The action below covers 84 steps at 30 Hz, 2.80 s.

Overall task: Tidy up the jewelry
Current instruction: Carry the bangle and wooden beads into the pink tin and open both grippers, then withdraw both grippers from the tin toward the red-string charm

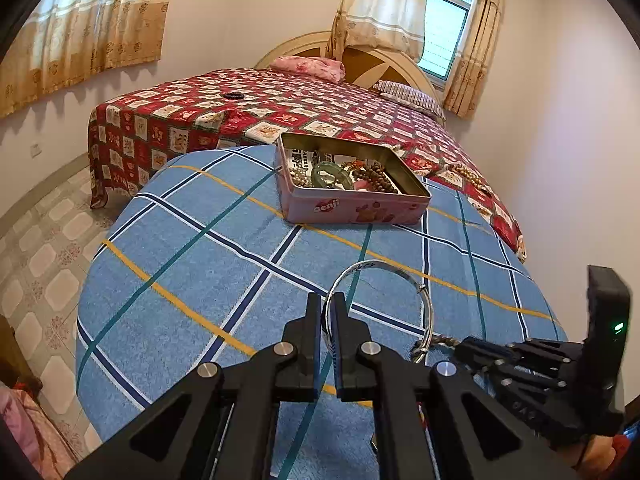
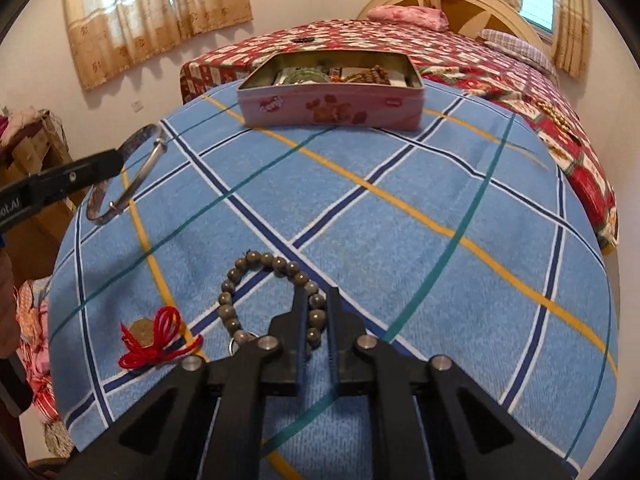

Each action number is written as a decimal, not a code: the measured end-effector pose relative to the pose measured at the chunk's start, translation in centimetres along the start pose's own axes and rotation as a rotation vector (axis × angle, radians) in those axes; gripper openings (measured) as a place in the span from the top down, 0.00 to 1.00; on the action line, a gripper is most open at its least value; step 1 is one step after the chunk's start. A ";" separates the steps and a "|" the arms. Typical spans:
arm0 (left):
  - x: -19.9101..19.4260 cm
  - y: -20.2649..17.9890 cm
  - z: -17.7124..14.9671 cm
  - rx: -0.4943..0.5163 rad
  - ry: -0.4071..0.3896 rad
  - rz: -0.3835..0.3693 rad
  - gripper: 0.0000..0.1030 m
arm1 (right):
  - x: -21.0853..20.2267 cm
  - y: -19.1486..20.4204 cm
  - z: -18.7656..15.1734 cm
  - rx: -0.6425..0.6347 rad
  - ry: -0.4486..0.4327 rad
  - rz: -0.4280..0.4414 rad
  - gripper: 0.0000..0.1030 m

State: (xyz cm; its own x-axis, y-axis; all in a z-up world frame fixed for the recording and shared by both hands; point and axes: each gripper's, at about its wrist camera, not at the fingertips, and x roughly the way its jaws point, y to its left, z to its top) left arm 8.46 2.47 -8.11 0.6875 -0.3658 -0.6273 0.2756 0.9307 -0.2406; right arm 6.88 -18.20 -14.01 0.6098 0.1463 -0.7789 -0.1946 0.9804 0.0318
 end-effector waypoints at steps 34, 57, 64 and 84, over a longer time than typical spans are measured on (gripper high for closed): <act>9.1 0.1 9.0 0.010 -0.056 -0.037 0.96 | 0.2 -6.9 15.3 0.242 -0.312 0.103 0.88; 17.0 -1.5 11.2 0.126 -0.038 0.099 0.96 | 8.8 -8.6 16.2 0.319 -0.203 0.076 0.85; 16.1 -2.0 11.5 0.136 -0.081 0.103 0.45 | 7.3 -9.2 16.1 0.351 -0.278 0.093 0.73; 6.6 -1.0 5.8 0.047 -0.067 0.135 0.39 | 0.8 -8.1 9.0 0.324 -0.220 0.056 0.60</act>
State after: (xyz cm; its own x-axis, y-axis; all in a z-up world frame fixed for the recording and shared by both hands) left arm 16.68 -0.90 -7.73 0.7635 -0.2387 -0.6001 0.2077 0.9706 -0.1218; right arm 15.86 -24.82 -9.21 0.7618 0.1908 -0.6190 -0.0008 0.9559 0.2937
